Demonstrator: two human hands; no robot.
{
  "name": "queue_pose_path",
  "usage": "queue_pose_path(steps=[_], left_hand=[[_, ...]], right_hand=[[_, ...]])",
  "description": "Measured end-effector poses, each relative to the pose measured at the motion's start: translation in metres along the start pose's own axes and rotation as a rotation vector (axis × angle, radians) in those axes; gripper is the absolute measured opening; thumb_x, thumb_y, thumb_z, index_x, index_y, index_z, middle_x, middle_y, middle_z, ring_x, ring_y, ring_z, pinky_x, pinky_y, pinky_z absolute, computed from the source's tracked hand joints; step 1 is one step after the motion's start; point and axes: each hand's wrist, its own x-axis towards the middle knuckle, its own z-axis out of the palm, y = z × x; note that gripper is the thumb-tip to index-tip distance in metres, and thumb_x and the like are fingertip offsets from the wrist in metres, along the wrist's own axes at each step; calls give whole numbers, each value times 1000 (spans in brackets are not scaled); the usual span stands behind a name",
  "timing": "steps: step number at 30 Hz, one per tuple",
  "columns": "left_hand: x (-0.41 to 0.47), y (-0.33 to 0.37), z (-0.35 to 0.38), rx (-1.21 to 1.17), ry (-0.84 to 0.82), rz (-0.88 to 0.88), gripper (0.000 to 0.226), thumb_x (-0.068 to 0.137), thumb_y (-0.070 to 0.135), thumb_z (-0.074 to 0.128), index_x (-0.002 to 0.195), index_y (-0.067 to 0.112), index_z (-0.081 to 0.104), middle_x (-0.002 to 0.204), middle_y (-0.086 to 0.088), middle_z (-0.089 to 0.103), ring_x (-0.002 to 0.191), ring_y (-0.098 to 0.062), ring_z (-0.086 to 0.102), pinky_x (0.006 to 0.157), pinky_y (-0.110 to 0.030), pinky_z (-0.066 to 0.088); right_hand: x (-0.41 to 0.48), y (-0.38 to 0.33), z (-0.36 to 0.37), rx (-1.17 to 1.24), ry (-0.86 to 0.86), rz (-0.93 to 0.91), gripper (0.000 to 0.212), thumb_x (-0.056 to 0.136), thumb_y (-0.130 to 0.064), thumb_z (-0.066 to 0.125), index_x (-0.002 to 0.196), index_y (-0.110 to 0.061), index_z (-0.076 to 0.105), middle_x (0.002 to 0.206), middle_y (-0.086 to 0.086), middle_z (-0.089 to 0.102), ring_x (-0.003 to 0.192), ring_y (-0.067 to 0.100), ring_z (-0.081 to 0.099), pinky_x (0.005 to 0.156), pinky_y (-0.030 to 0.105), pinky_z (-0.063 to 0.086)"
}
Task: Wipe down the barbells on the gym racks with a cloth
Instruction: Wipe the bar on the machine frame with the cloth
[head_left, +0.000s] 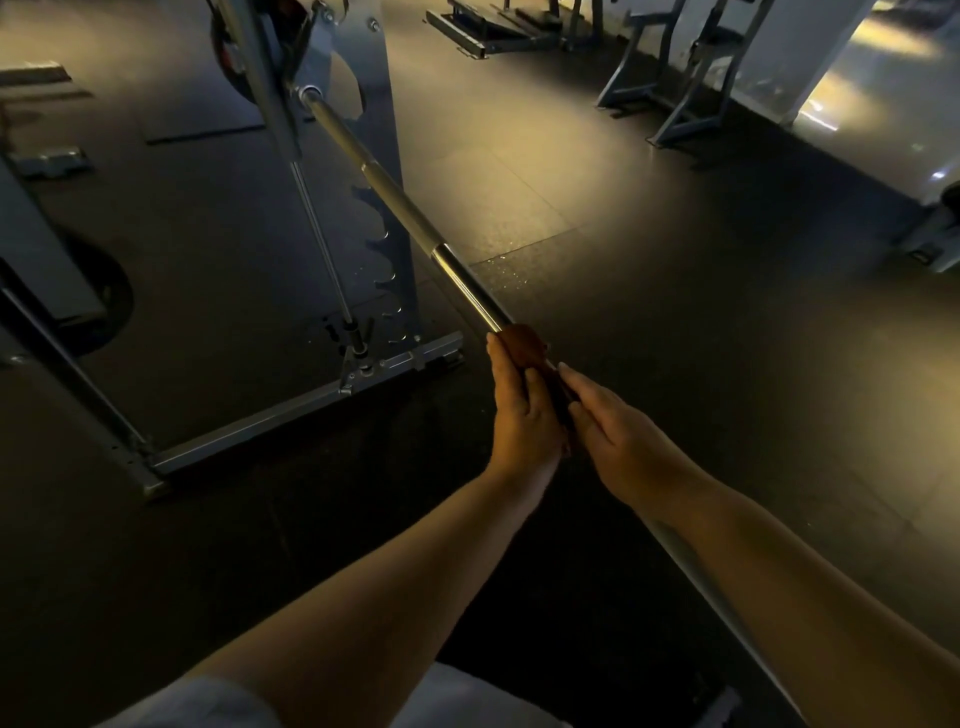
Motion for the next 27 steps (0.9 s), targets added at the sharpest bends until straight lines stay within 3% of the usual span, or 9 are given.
queue_pose_path(steps=[3, 7, 10, 14, 17, 19, 22, 25, 27], left_hand=[[13, 16, -2, -49, 48, -27, 59, 111, 33, 30, 152, 62, -2, 158, -1, 33, 132, -26, 49, 94, -48, 51], [7, 10, 5, -62, 76, -19, 59, 111, 34, 31, 149, 67, 0, 161, -2, 31, 138, -30, 45, 104, -60, 46], [-10, -12, 12, -70, 58, -8, 58, 109, 37, 35, 142, 76, 7, 153, -3, 42, 130, -27, 54, 100, -61, 50], [-30, -27, 16, -52, -39, -52, 58, 109, 37, 35, 144, 73, 6, 147, -4, 48, 125, -27, 58, 91, -49, 58], [-23, -16, 11, -30, -11, -56, 57, 110, 38, 33, 146, 71, 4, 148, -4, 47, 125, -26, 57, 94, -54, 54], [-16, -6, 9, -25, 32, -43, 56, 110, 39, 31, 148, 69, 3, 141, 0, 49, 118, -23, 58, 88, -52, 56], [-15, 0, 15, -75, 84, -44, 57, 110, 38, 32, 149, 68, 3, 130, 4, 50, 112, -23, 59, 76, -43, 55], [-25, -15, 24, -92, 93, -26, 57, 110, 37, 35, 146, 72, 7, 140, -1, 48, 117, -27, 59, 90, -52, 55], [-41, -30, 30, -109, 55, -34, 58, 109, 36, 35, 144, 74, 9, 141, -1, 48, 121, -26, 59, 96, -58, 53]], right_hand=[[-2, 2, 1, -41, 28, 8, 53, 112, -27, 36, 161, -33, 20, 160, -5, 36, 127, -5, 35, 83, 3, 30], [-5, 6, 0, -33, 24, -6, 52, 112, -27, 36, 161, -32, 21, 161, -4, 37, 128, -5, 36, 86, 4, 32], [-8, 7, 0, 27, 8, -19, 50, 112, -27, 34, 160, -35, 22, 160, -6, 38, 131, -2, 39, 96, 13, 36], [-10, 7, -2, 48, 5, -17, 49, 112, -30, 31, 160, -38, 23, 158, -4, 39, 129, 4, 43, 103, 32, 43], [-12, 7, -4, 44, 4, -40, 50, 112, -29, 32, 160, -37, 22, 160, -4, 38, 133, 7, 44, 107, 33, 44], [-15, 8, -3, 36, 7, -57, 50, 112, -26, 33, 161, -34, 22, 159, -3, 39, 137, 11, 46, 111, 34, 44], [-25, 14, -4, 29, 13, -62, 51, 112, -24, 35, 160, -31, 24, 155, -2, 44, 132, 7, 49, 108, 28, 45], [-34, 20, -5, 47, -4, -53, 51, 111, -24, 35, 160, -32, 24, 157, -4, 41, 128, -1, 45, 90, 11, 42], [-38, 23, -6, 72, -10, -43, 50, 112, -25, 34, 159, -35, 24, 158, -7, 39, 127, -4, 43, 85, 9, 40]])
